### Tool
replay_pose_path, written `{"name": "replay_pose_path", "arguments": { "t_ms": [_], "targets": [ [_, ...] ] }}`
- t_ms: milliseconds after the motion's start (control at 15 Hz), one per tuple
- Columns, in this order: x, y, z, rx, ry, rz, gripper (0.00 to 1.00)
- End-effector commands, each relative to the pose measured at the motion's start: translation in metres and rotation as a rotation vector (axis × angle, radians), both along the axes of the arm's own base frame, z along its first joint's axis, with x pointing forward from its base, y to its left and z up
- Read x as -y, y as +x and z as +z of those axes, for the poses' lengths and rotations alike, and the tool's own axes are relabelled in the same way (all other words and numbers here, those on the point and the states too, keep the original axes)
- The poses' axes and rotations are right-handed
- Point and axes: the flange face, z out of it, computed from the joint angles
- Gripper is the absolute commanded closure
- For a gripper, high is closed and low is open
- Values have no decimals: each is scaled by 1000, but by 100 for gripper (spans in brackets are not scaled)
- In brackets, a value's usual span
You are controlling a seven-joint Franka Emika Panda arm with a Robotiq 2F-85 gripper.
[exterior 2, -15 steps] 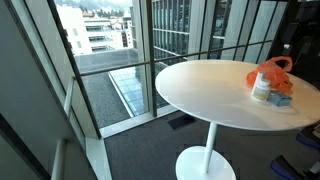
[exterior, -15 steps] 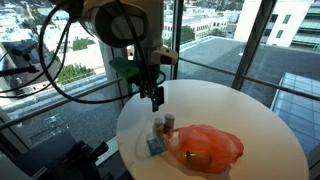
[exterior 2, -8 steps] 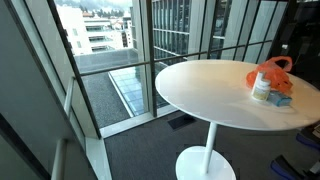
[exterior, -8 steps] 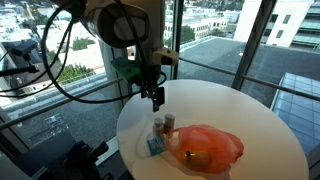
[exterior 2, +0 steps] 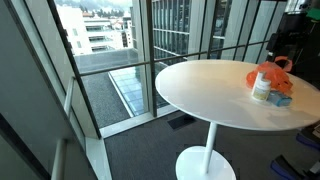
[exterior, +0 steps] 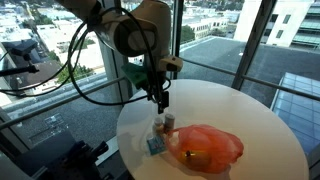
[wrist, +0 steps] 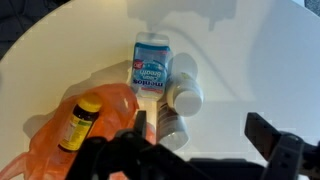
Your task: Put the white sticky bottle in the plastic bag
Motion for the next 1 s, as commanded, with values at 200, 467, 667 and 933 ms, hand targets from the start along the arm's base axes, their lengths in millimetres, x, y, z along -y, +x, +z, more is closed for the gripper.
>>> {"name": "replay_pose_path", "arguments": {
  "t_ms": [200, 467, 667, 933],
  "targets": [
    [-3, 22, -37, -15, -15, -46, 0],
    [-9, 30, -63, -29, -31, -50, 0],
    [-12, 35, -78, -38, -40, -53, 0],
    [-16, 41, -92, -51, -50, -60, 0]
  ]
}}
